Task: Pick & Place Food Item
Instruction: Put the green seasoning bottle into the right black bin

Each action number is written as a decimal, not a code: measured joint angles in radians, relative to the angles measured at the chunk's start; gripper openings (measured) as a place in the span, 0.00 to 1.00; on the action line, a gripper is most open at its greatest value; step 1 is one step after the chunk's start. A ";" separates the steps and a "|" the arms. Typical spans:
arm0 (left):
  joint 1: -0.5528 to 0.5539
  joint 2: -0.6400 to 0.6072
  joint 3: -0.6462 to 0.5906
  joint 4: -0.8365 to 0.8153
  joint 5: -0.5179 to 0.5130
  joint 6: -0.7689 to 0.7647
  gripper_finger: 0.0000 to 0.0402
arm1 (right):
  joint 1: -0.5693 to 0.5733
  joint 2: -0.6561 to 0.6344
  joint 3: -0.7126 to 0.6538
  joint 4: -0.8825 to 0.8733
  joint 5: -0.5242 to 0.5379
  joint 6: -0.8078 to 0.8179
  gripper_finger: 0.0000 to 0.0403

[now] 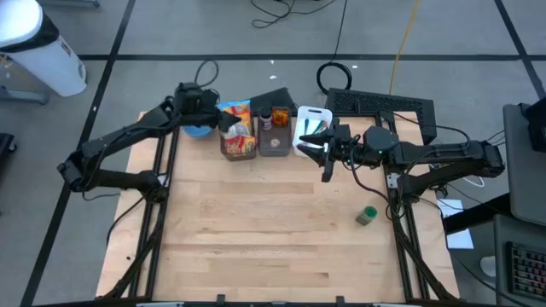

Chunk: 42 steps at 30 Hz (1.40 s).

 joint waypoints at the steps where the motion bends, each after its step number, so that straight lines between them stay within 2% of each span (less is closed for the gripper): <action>1: 0.000 -0.006 0.015 0.009 0.000 0.000 0.57 | 0.000 0.000 0.000 0.003 0.000 -0.013 0.33; 7: -0.001 -0.020 0.083 0.164 0.002 -0.073 0.57 | 0.001 0.000 0.000 0.034 0.000 -0.101 0.33; 12: -0.003 -0.020 0.090 0.427 0.048 -0.162 0.57 | 0.010 0.000 0.000 0.115 0.000 -0.143 0.33; 15: -0.008 -0.012 0.090 0.559 0.043 -0.273 0.57 | 0.008 0.000 0.000 0.143 0.002 -0.097 0.33; 17: -0.009 -0.011 0.090 0.611 0.075 -0.351 0.57 | 0.003 -0.005 0.000 0.126 0.001 -0.073 0.33; 20: -0.021 -0.012 0.090 0.702 0.183 -0.378 0.57 | -0.001 -0.029 0.000 0.070 -0.028 -0.072 0.33; 22: -0.045 -0.020 0.090 0.742 0.233 -0.364 0.57 | -0.001 -0.058 0.005 -0.004 -0.049 -0.086 0.33; 24: -0.081 -0.035 0.090 0.755 0.226 -0.329 0.57 | 0.004 -0.081 0.027 -0.129 -0.052 -0.104 0.33; 30: -0.197 -0.050 0.090 0.750 0.126 -0.218 0.57 | 0.039 -0.123 0.168 -0.509 -0.064 -0.118 0.33; 34: -0.255 -0.052 0.090 0.740 0.090 -0.205 0.57 | 0.057 -0.135 0.249 -0.704 -0.177 -0.096 0.33; 42: -0.363 -0.050 0.090 0.695 -0.055 -0.159 0.57 | 0.085 -0.197 0.282 -1.156 -0.270 0.032 0.33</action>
